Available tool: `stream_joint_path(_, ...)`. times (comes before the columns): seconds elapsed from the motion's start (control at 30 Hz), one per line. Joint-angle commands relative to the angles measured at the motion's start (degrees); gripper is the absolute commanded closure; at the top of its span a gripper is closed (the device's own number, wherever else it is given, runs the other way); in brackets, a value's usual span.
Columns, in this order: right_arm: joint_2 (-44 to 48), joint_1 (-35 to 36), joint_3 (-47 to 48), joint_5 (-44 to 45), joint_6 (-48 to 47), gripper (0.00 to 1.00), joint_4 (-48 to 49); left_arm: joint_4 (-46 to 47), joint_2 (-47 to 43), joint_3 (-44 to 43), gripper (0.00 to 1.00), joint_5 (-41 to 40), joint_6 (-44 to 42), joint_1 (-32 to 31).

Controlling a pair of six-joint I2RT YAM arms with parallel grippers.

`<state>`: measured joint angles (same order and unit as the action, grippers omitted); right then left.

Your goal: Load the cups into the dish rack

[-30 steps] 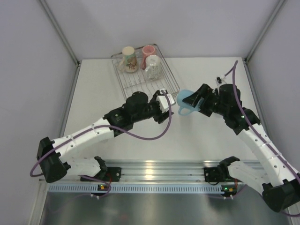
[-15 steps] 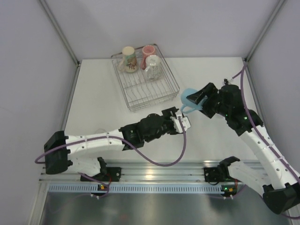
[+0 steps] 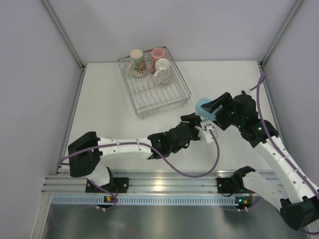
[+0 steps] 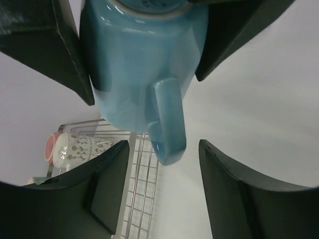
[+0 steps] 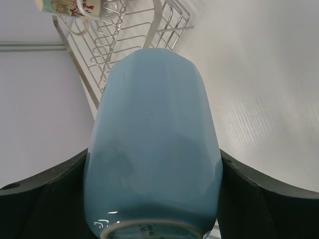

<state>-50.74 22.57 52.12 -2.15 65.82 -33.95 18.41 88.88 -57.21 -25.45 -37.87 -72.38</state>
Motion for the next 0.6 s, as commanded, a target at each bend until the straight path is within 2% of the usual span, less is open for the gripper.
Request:
stream_joint_path(0.0,2.3,-0.5,-0.2,2.0,3.1,1.0,6.1,4.6,2.2,-4.4,0.36,-5.3,-2.8,-1.1)
stream_joint_path(0.27,3.5,1.0,-3.3,6.6,5.9,1.0,6.9,0.9,7.5,-10.1,0.41,-8.1,-2.3,-2.2)
stream_joint_path(0.57,3.7,1.7,-3.8,9.1,7.2,1.0,7.1,-4.6,9.1,-12.6,0.43,-8.7,3.0,-2.2)
